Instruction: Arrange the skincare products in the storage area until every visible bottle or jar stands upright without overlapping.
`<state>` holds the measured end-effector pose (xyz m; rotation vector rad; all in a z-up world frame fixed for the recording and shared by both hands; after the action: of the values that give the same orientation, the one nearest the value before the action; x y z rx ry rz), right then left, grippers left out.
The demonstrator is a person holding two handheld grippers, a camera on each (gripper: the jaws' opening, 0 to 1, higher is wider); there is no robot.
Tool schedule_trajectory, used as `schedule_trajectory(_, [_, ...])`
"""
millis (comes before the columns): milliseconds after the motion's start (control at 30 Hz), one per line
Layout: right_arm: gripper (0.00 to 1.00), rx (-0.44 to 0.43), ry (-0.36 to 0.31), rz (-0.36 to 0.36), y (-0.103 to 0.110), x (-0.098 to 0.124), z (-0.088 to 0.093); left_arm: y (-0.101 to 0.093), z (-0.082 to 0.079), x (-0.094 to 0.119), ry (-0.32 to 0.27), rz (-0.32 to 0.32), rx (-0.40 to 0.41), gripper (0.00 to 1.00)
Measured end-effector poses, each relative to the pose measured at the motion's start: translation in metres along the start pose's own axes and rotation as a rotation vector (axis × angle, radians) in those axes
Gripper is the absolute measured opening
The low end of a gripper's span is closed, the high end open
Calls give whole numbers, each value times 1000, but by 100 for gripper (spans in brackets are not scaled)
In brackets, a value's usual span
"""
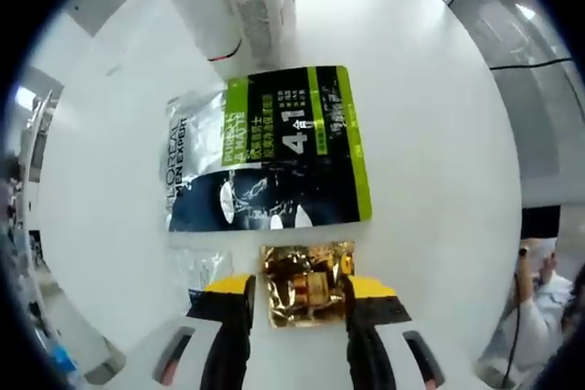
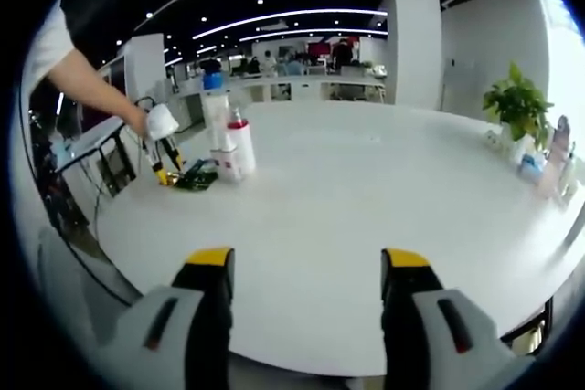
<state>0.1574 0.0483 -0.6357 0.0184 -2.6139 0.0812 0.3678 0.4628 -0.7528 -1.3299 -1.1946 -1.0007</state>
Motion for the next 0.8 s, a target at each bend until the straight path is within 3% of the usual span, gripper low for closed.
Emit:
schedule_trajectory(233, [67, -13, -24, -6, 0, 2, -5, -2, 1, 23, -28, -31, 25, 49])
schedule_trajectory(400, [67, -21, -42, -21, 3, 4, -8, -8, -5, 49, -130, -94, 134, 51])
schedule_trajectory(700, [67, -28, -47, -85, 15, 8, -9, -42, -15, 96, -253, -209, 144, 55])
schedule_trajectory(800, [67, -38, -32, -106, 21, 8, -10, -54, -23, 116, -351, -269, 179, 55])
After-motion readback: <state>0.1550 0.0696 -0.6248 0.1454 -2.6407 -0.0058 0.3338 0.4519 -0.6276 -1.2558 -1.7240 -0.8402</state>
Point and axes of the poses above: the point that each gripper's makers call its tool centre point, and the gripper's own axes: x roughly backward along the fingers, y roughly to its left, z roughly out of its underside, the point moved 1 cm from there along x, roughly backward along the fingers, and after that the axes turned 10 degrees about z, right-handed, at the moved point
